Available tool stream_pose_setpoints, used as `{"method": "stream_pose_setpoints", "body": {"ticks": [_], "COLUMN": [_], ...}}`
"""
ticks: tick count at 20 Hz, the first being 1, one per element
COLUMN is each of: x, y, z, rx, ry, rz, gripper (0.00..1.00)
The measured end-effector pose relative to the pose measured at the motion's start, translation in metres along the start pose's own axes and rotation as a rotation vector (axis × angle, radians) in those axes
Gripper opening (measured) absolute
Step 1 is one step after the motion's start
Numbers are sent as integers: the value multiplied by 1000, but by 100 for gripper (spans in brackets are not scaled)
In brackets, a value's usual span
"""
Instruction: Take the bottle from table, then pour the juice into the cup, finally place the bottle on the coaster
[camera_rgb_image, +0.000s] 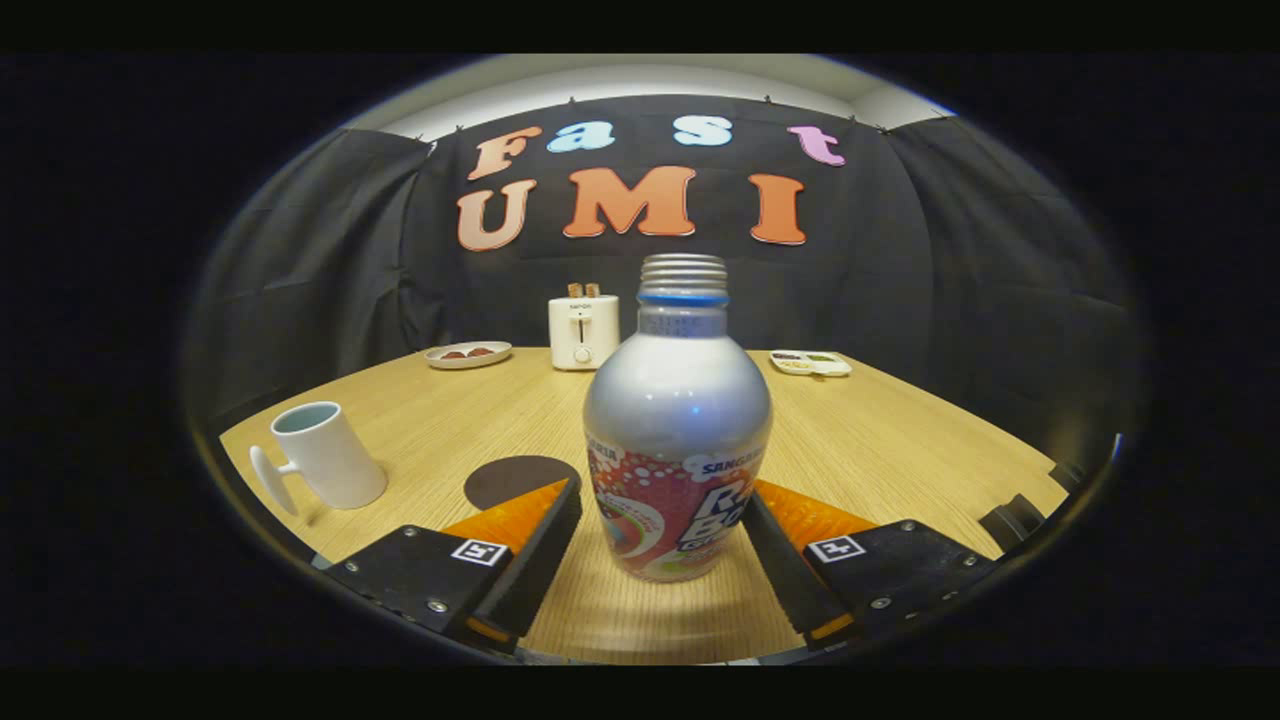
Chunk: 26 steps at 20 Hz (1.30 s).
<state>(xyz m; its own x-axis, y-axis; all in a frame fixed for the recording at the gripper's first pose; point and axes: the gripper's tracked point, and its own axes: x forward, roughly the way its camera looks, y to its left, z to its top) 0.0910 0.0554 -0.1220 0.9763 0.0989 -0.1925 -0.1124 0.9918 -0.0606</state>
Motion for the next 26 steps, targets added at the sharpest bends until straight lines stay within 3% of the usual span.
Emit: {"method": "stream_pose_setpoints", "body": {"ticks": [2,5,10,15,26], "x": [3,-1,-10,-13,-7], "y": [1,4,20,32,81], "z": [0,3,36,57,77], "rx": [8,-45,-160,-346,-726], "ry": [14,24,-29,-52,-80], "rz": [2,-1,7,-38,-81], "gripper": [81,76,76,76,76]}}
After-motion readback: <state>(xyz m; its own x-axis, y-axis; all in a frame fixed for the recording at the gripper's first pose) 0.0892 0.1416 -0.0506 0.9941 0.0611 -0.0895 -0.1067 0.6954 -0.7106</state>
